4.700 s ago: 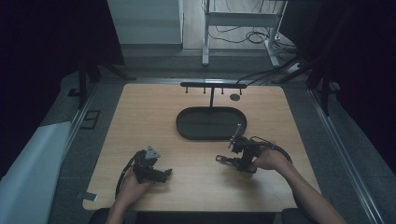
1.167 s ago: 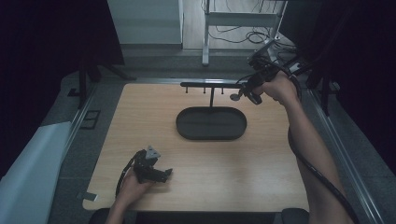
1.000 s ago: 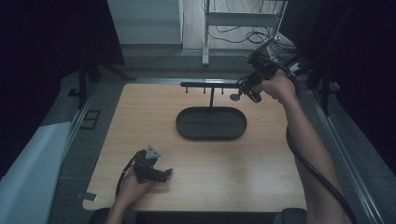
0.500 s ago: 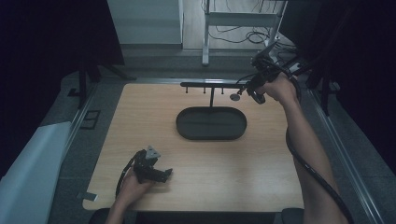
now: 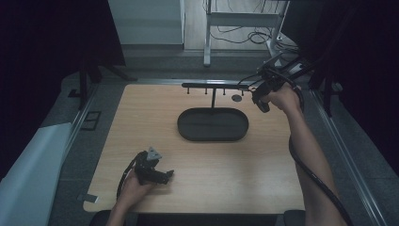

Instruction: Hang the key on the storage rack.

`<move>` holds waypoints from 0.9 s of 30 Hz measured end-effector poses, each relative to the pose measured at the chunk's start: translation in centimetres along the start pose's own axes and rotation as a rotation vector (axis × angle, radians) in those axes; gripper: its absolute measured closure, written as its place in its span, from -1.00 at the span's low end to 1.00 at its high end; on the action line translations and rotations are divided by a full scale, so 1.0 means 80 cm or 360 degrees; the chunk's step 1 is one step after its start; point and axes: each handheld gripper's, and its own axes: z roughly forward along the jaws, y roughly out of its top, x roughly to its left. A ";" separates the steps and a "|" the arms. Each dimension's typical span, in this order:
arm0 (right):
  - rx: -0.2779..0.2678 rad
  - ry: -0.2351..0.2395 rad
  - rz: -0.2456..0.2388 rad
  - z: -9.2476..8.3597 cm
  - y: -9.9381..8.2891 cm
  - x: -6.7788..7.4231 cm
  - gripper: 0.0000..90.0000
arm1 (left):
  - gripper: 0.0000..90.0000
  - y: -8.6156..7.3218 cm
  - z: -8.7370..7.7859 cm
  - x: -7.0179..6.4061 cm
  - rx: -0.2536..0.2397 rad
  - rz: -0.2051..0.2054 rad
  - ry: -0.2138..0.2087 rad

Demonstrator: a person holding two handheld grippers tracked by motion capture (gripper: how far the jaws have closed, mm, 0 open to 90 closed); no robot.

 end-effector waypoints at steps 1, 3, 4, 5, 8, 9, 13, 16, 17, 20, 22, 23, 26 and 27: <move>0.0003 0.0002 0.0005 0.006 -0.001 -0.002 0.09 | -1.00 0.000 0.000 0.000 0.0000 0.0000 0.0000; 0.0010 0.0020 0.0018 0.014 -0.004 -0.005 0.09 | -1.00 0.000 0.000 0.000 0.0001 0.0000 0.0001; 0.0011 0.0028 0.0030 0.018 -0.005 -0.007 0.09 | -1.00 0.000 0.000 0.000 0.0000 0.0000 0.0000; 0.0012 0.0029 0.0034 0.021 -0.006 -0.008 0.09 | -1.00 0.000 0.000 0.000 0.0000 0.0000 0.0001; -0.0005 0.0066 0.0061 0.032 -0.009 -0.012 0.09 | -1.00 0.000 0.000 0.000 -0.0003 0.0000 0.0003; -0.0008 0.0074 0.0069 0.035 -0.010 -0.012 0.09 | -1.00 0.000 0.000 0.000 -0.0003 -0.0001 0.0003; -0.0026 0.0060 0.0062 0.043 -0.010 -0.009 0.09 | -1.00 0.000 0.000 0.000 -0.0004 -0.0001 0.0004; -0.0036 0.0034 0.0034 0.049 -0.010 -0.006 0.08 | -1.00 0.000 0.000 0.000 -0.0004 -0.0001 0.0004; -0.0038 0.0021 0.0018 0.051 -0.010 -0.004 0.08 | -1.00 0.000 0.000 0.000 -0.0004 -0.0001 0.0004; -0.0045 0.0017 -0.0013 0.059 -0.010 0.000 0.08 | -1.00 0.000 0.000 0.000 -0.0004 -0.0001 0.0004; -0.0054 -0.0007 -0.0050 0.064 -0.010 0.003 0.08 | -1.00 0.000 0.000 0.000 -0.0005 -0.0001 0.0004; -0.0056 -0.0008 -0.0055 0.066 -0.010 0.005 0.08 | -1.00 0.000 0.000 0.000 -0.0003 0.0000 0.0005; -0.0059 -0.0017 -0.0081 0.070 -0.010 0.008 0.08 | -1.00 0.000 0.000 0.000 -0.0004 -0.0001 0.0005; -0.0059 -0.0019 -0.0091 0.072 -0.010 0.008 0.08 | -1.00 0.000 0.000 0.000 0.0001 0.0005 0.0005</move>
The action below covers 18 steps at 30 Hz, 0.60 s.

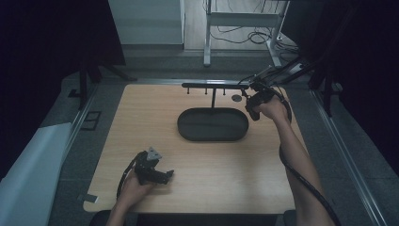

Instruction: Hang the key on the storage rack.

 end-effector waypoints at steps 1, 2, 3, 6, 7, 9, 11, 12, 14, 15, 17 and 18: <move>-0.0001 0.0000 -0.0006 0.001 0.000 0.001 0.08 | -1.00 0.000 0.000 0.000 0.0000 0.0000 0.0000; 0.0001 -0.0006 -0.0017 0.003 0.000 0.002 0.08 | -1.00 0.000 0.000 0.000 -0.0001 0.0000 0.0000; 0.0003 -0.0012 -0.0029 0.004 -0.001 0.003 0.08 | -1.00 0.000 0.000 0.000 0.0001 0.0000 0.0000; 0.0003 -0.0035 -0.0067 0.008 -0.002 0.006 0.08 | -1.00 0.000 0.000 0.000 0.0001 -0.0002 0.0000; 0.0004 -0.0045 -0.0077 0.009 -0.003 0.008 0.08 | -1.00 0.000 0.000 0.000 0.0001 -0.0003 0.0000; -0.0002 -0.0059 -0.0102 0.010 -0.003 0.010 0.07 | -1.00 0.000 0.000 0.000 0.0000 -0.0003 -0.0001; -0.0004 -0.0065 -0.0122 0.011 -0.004 0.013 0.09 | -1.00 0.000 0.000 0.000 0.0001 -0.0003 -0.0001; -0.0016 -0.0067 -0.0139 0.010 -0.004 0.014 0.07 | -1.00 0.000 0.000 0.000 0.0001 -0.0003 -0.0001; -0.0041 -0.0056 -0.0159 0.007 -0.004 0.014 0.04 | -1.00 0.000 0.000 0.000 0.0001 -0.0003 0.0000; -0.0052 -0.0048 -0.0156 0.005 -0.004 0.014 0.03 | -1.00 0.000 0.000 0.000 0.0001 -0.0002 0.0000; -0.0062 -0.0044 -0.0160 0.000 -0.005 0.012 -0.01 | -1.00 0.000 0.000 0.000 0.0001 0.0000 0.0000; -0.0070 -0.0044 -0.0159 -0.002 -0.005 0.012 -0.04 | -1.00 0.000 0.000 0.000 -0.0004 -0.0004 0.0000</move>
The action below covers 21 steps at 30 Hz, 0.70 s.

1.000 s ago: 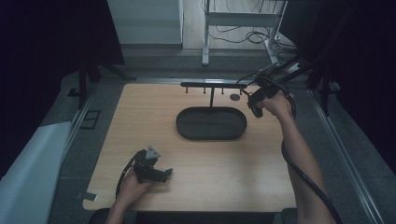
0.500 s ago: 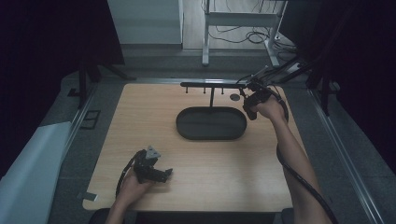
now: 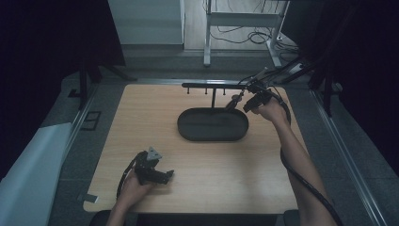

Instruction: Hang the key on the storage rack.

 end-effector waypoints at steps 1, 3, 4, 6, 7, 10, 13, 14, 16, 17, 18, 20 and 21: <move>-0.0017 0.0023 0.0005 -0.003 -0.001 -0.001 -0.06 | -1.00 0.000 0.000 0.000 -0.0001 0.0000 0.0000; -0.0034 0.0056 -0.0010 -0.007 -0.005 -0.002 -0.12 | -1.00 0.000 0.000 0.000 -0.0001 -0.0002 0.0001; -0.0027 0.0079 -0.0026 -0.008 -0.008 -0.002 -0.19 | -1.00 0.000 0.000 0.000 -0.0001 -0.0003 0.0000; -0.0005 0.0108 -0.0061 -0.008 -0.014 -0.001 -0.24 | -1.00 0.000 0.000 0.000 -0.0001 -0.0004 -0.0001; -0.0002 0.0112 -0.0071 -0.008 -0.017 0.000 -0.27 | -1.00 0.000 0.000 0.000 -0.0001 -0.0004 -0.0001; 0.0005 0.0139 -0.0085 -0.008 -0.028 -0.001 -0.39 | -1.00 0.000 0.000 0.000 0.0001 -0.0002 -0.0002; 0.0004 0.0139 -0.0108 -0.009 -0.039 -0.002 -0.48 | -1.00 0.000 0.000 0.000 0.0002 -0.0001 -0.0002; -0.0002 0.0152 -0.0118 -0.009 -0.043 -0.002 -0.52 | -1.00 0.000 0.000 0.000 0.0002 -0.0001 -0.0002; -0.0012 0.0155 -0.0133 -0.011 -0.048 -0.001 -0.58 | -1.00 0.000 0.000 0.000 0.0002 -0.0001 -0.0002; -0.0022 0.0150 -0.0146 -0.012 -0.051 0.000 -0.61 | -1.00 0.000 0.000 0.000 0.0001 -0.0002 -0.0001; -0.0033 0.0150 -0.0159 -0.012 -0.054 0.000 -0.64 | -1.00 0.000 0.000 0.000 0.0001 -0.0001 -0.0001; -0.0044 0.0146 -0.0173 -0.014 -0.058 0.002 -0.68 | -1.00 0.000 0.000 0.000 0.0002 -0.0005 -0.0001; -0.0052 0.0148 -0.0189 -0.015 -0.060 0.003 -0.69 | -1.00 0.000 0.000 0.000 0.0001 -0.0005 -0.0001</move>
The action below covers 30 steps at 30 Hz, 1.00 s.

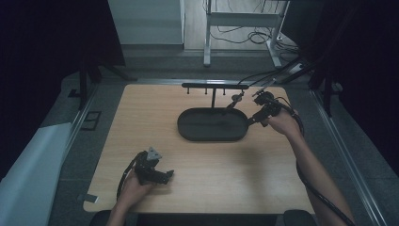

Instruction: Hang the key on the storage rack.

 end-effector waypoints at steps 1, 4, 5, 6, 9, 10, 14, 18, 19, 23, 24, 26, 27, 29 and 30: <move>-0.0006 0.0000 -0.0003 0.000 -0.001 0.001 -0.69 | -1.00 0.000 0.000 0.000 0.0000 0.0000 0.0000; -0.0029 0.0001 -0.0024 -0.003 -0.005 0.004 -0.71 | -1.00 0.000 0.000 0.000 0.0000 -0.0001 0.0000; -0.0041 0.0004 -0.0027 -0.004 -0.007 0.006 -0.71 | -1.00 0.000 0.000 0.000 -0.0001 -0.0001 0.0000; -0.0049 0.0005 -0.0036 -0.005 -0.008 0.007 -0.72 | -1.00 0.000 0.000 0.000 0.0000 0.0000 0.0000; -0.0074 0.0005 -0.0041 -0.007 -0.012 0.010 -0.74 | -1.00 0.000 0.000 0.000 0.0003 0.0000 0.0000; -0.0080 0.0004 -0.0043 -0.007 -0.013 0.011 -0.75 | -1.00 0.000 0.000 0.000 0.0003 0.0004 0.0000; -0.0106 0.0010 -0.0064 -0.009 -0.019 0.014 -0.80 | -1.00 0.000 0.000 0.000 0.0003 0.0004 0.0000; -0.0111 -0.0003 -0.0067 -0.009 -0.025 0.017 -0.81 | -1.00 0.000 0.000 0.000 0.0004 0.0003 0.0000; -0.0113 -0.0005 -0.0073 -0.008 -0.026 0.017 -0.81 | -1.00 0.000 0.000 0.000 0.0004 0.0003 0.0000; -0.0127 0.0001 -0.0092 -0.009 -0.033 0.019 -0.82 | -1.00 0.000 0.000 0.000 0.0004 0.0003 0.0001; -0.0131 -0.0006 -0.0096 -0.010 -0.035 0.021 -0.82 | -1.00 0.000 0.000 0.000 0.0005 0.0003 0.0001; -0.0128 -0.0011 -0.0106 -0.010 -0.038 0.022 -0.83 | -1.00 0.000 0.000 0.000 0.0005 0.0003 0.0001; -0.0129 -0.0011 -0.0110 -0.011 -0.040 0.023 -0.83 | -1.00 0.000 0.000 0.000 0.0005 0.0003 0.0001; -0.0141 -0.0004 -0.0110 -0.013 -0.045 0.025 -0.83 | -1.00 0.000 0.000 0.000 0.0005 0.0004 0.0002; -0.0146 -0.0003 -0.0114 -0.013 -0.047 0.026 -0.83 | -1.00 0.000 0.000 0.000 0.0009 0.0009 0.0003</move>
